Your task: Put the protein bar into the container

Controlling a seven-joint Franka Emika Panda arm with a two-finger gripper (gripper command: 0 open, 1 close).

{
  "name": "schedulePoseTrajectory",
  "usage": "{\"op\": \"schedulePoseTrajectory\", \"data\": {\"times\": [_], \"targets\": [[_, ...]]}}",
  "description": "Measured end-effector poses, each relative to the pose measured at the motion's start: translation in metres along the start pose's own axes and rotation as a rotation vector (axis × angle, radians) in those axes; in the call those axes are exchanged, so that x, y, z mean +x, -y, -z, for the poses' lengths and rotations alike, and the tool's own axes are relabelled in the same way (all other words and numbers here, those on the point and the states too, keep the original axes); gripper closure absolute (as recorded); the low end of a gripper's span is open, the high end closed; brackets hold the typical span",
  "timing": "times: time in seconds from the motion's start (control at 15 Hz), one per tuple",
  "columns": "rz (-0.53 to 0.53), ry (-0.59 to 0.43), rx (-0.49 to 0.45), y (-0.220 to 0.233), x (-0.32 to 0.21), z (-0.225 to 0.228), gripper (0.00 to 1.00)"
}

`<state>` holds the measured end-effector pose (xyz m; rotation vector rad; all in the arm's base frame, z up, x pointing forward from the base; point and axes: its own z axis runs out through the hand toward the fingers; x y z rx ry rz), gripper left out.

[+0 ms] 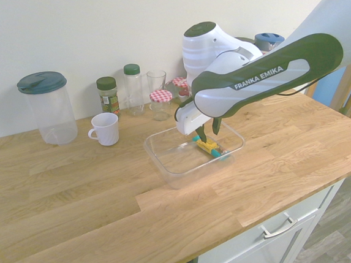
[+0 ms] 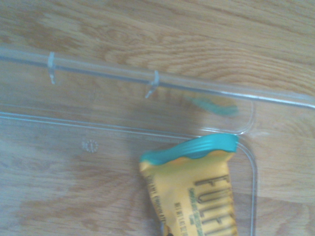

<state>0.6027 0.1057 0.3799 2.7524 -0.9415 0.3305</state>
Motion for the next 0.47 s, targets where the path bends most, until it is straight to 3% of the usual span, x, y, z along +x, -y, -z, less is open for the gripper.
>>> {"op": "schedulePoseTrajectory", "data": {"times": [0.47], "targets": [[-0.025, -0.027, 0.060, -0.003, 0.010, 0.040, 0.00]]}}
